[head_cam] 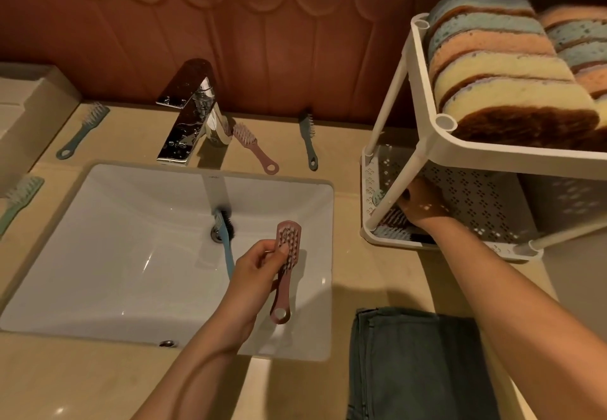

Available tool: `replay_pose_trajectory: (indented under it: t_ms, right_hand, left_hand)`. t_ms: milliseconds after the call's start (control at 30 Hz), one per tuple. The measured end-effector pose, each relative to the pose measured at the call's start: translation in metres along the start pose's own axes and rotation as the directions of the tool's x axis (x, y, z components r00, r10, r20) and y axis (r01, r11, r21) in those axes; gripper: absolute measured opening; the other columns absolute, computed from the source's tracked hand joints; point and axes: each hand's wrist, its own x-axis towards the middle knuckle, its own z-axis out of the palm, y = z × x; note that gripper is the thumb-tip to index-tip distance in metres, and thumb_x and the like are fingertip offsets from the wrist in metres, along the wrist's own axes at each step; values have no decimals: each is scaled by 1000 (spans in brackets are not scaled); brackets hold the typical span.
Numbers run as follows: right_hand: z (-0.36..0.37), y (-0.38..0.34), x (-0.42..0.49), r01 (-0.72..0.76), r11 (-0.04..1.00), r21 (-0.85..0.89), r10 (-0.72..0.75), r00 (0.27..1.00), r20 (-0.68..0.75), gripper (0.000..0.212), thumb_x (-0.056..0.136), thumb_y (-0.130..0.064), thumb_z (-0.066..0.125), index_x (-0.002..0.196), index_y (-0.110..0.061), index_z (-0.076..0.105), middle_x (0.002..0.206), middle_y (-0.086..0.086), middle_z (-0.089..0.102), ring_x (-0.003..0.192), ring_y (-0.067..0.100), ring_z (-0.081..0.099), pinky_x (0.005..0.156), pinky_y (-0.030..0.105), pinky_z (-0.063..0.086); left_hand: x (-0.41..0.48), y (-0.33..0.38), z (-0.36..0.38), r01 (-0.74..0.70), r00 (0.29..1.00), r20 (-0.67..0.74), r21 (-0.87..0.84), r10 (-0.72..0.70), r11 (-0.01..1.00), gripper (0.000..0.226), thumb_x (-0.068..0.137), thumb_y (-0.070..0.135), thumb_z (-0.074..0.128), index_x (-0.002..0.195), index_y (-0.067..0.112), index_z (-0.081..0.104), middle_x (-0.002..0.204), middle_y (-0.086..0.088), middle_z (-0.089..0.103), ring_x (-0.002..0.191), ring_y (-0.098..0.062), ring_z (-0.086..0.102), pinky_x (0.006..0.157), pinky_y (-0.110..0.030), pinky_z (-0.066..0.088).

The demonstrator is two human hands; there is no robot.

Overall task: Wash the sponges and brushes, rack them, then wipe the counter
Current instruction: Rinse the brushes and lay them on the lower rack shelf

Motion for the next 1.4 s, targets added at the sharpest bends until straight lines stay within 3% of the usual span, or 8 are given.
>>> replay_pose_trajectory:
  t_ms: [233,433,667,800,900,1000,1167,1400]
  right_hand:
    - [12,17,6,-42,995,93,37,998,57,30,93,-14,51,122,-9,58,131,16,53,121,34,46,101,40,36]
    - [8,23,-32,-11,962,273,32,997,-76,27,92,-19,53,119,-22,59,124,8,58,115,27,53,99,47,44]
    - [15,-3,-102,64,853,517,-7,994,-111,20,90,-14,57,107,-22,62,107,-3,62,94,-3,55,81,11,42]
    - [26,-16,-123,70,835,546,-44,997,-60,27,85,-13,63,110,-25,61,109,-7,61,98,-10,53,79,-1,39]
    - [34,-20,-132,144,874,465,-136,989,-51,41,81,-33,67,121,-25,58,115,-10,58,105,1,53,91,12,41]
    - [32,-19,-138,192,876,444,-176,981,-76,55,76,-53,53,120,-21,60,115,-5,62,106,13,56,91,32,48]
    - [26,-7,-140,214,857,468,-192,977,-95,42,75,-41,61,112,-21,64,103,-5,64,93,4,58,80,21,50]
    - [11,13,-135,105,779,618,-45,993,-112,26,83,-8,65,105,-21,65,99,-9,65,91,-5,57,72,3,43]
  left_hand:
    - [3,4,3,-14,1000,-23,28,15,1000,13,93,21,53,87,18,64,89,-2,66,90,-18,62,86,-35,49]
    - [4,8,8,-24,1000,-1,86,24,996,13,93,24,53,92,19,64,95,-6,69,93,-20,63,88,-37,47]
    - [0,15,25,-12,999,33,73,9,997,17,93,21,53,108,14,53,92,-9,71,95,-20,66,85,-33,47]
    - [-7,17,45,-10,996,91,111,0,994,18,92,24,55,108,15,54,96,-7,71,93,-17,66,71,-21,49]
    - [-13,16,56,-2,984,180,132,-22,991,16,90,24,59,104,17,56,95,-5,71,87,-10,68,65,-14,53]
    - [-17,17,63,30,964,260,94,-53,995,17,88,20,61,102,11,58,94,-7,73,91,-16,70,80,-24,56]
    - [-16,19,65,73,950,300,40,-81,997,27,89,18,61,110,2,56,98,-15,73,98,-29,68,96,-41,51]
    - [-6,34,79,-11,962,269,215,-49,977,35,89,19,60,122,22,49,115,-8,64,98,-16,64,64,-9,50]
